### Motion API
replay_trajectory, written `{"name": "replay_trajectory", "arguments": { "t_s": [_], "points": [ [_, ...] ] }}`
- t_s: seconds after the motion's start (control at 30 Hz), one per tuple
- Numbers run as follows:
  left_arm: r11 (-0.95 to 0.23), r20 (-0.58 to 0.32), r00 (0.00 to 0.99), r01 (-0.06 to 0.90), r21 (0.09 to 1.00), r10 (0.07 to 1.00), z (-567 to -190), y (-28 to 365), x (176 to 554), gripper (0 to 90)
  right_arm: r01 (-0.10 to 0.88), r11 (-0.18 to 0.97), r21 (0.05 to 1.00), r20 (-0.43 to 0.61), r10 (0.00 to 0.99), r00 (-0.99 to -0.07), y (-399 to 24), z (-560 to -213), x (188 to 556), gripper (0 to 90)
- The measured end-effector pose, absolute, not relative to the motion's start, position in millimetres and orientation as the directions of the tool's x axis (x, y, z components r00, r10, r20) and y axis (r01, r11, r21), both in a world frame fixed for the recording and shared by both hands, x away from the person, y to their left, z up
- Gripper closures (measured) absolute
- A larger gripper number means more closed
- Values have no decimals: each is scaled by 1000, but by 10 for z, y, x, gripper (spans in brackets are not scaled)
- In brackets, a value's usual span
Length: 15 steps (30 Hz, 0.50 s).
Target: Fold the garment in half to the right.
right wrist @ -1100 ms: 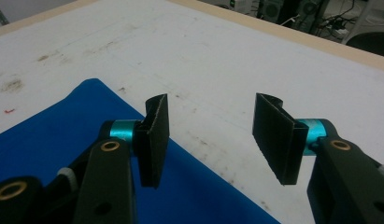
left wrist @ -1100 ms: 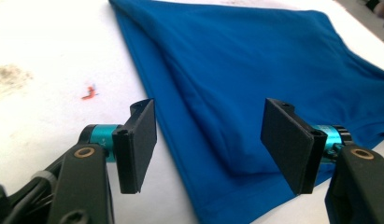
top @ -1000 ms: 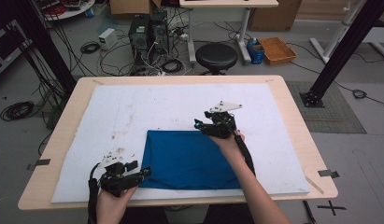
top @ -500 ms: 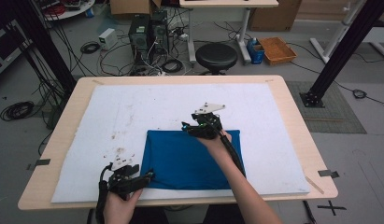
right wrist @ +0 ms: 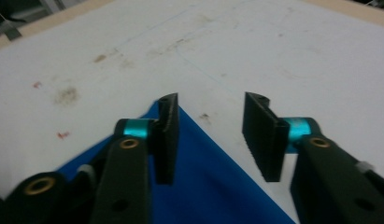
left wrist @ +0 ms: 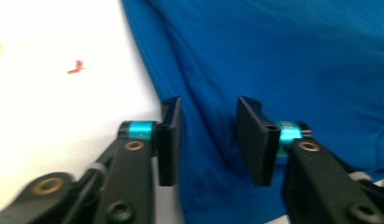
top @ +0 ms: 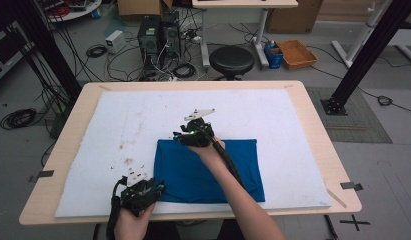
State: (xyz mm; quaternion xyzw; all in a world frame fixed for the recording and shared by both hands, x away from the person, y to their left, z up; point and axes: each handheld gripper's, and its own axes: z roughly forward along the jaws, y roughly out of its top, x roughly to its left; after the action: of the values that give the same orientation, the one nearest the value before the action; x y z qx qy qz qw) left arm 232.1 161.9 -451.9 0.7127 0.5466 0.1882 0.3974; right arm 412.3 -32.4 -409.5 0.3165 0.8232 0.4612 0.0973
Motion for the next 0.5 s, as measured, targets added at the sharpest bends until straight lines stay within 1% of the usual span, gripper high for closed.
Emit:
{"name": "replay_trajectory", "arguments": {
  "t_s": [0.07,0.17,0.2,0.27,0.3,0.5],
  "points": [
    [-95,-156,335,626,774,929,-4522,1608,2319,624,462,377,803,163,606,-778,-217,-4141,4166,622],
    [-91,-166,339,626,774,926,-4524,1628,2326,650,478,402,781,164,607,-778,-103,-4180,4195,626],
    [-86,-172,340,626,775,925,-4525,1630,2328,674,482,420,769,155,608,-778,4,-4201,4218,629],
    [-94,-166,346,624,776,924,-4526,1624,2328,689,482,427,765,152,607,-780,51,-4208,4228,628],
    [-98,-167,352,624,775,921,-4527,1620,2328,697,480,434,762,140,614,-777,145,-4230,4248,628],
    [-105,-167,361,624,774,918,-4526,1615,2334,715,496,474,727,123,621,-774,364,-4340,4328,628]
  ]
}}
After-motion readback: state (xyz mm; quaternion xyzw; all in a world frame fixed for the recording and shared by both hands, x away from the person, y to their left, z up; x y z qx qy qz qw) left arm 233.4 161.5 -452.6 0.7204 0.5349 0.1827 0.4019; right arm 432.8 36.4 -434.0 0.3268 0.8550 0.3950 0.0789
